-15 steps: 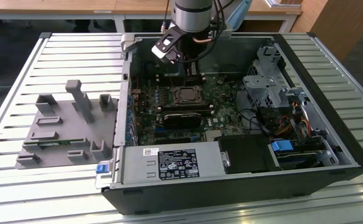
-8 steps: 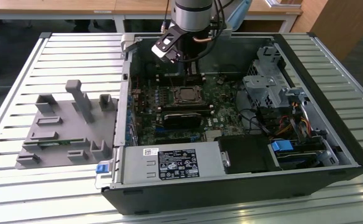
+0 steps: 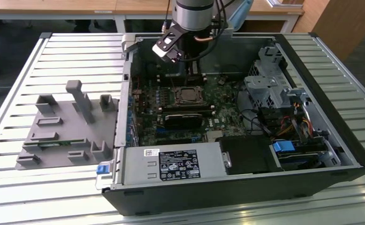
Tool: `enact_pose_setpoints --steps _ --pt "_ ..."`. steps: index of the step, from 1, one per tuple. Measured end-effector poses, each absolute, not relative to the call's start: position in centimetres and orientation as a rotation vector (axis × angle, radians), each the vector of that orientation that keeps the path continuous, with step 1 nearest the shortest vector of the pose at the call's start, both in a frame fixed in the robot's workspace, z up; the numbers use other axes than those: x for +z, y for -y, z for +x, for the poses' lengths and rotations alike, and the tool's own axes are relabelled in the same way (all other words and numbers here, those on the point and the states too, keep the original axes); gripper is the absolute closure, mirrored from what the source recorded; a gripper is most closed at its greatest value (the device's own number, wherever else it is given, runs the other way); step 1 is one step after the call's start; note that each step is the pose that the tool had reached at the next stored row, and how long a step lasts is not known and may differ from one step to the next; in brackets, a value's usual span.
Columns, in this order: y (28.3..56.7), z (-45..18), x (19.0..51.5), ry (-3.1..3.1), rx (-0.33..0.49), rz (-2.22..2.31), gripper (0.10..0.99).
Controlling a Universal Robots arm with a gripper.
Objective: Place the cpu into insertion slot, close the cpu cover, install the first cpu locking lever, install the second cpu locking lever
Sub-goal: 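Install the first cpu locking lever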
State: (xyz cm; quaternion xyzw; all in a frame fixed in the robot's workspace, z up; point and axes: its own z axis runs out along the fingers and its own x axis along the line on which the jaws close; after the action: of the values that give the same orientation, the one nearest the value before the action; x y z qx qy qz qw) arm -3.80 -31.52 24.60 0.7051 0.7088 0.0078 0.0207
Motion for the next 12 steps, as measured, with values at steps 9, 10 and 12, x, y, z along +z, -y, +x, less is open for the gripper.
enact_pose_setpoints --steps 9,10,12 --pt "31.52 -3.8 25.04 -2.198 0.024 2.186 0.961" --pt "31.52 -3.8 25.11 -2.198 0.024 2.186 0.961" --pt "31.52 -3.8 25.37 -2.198 0.025 2.186 0.961"
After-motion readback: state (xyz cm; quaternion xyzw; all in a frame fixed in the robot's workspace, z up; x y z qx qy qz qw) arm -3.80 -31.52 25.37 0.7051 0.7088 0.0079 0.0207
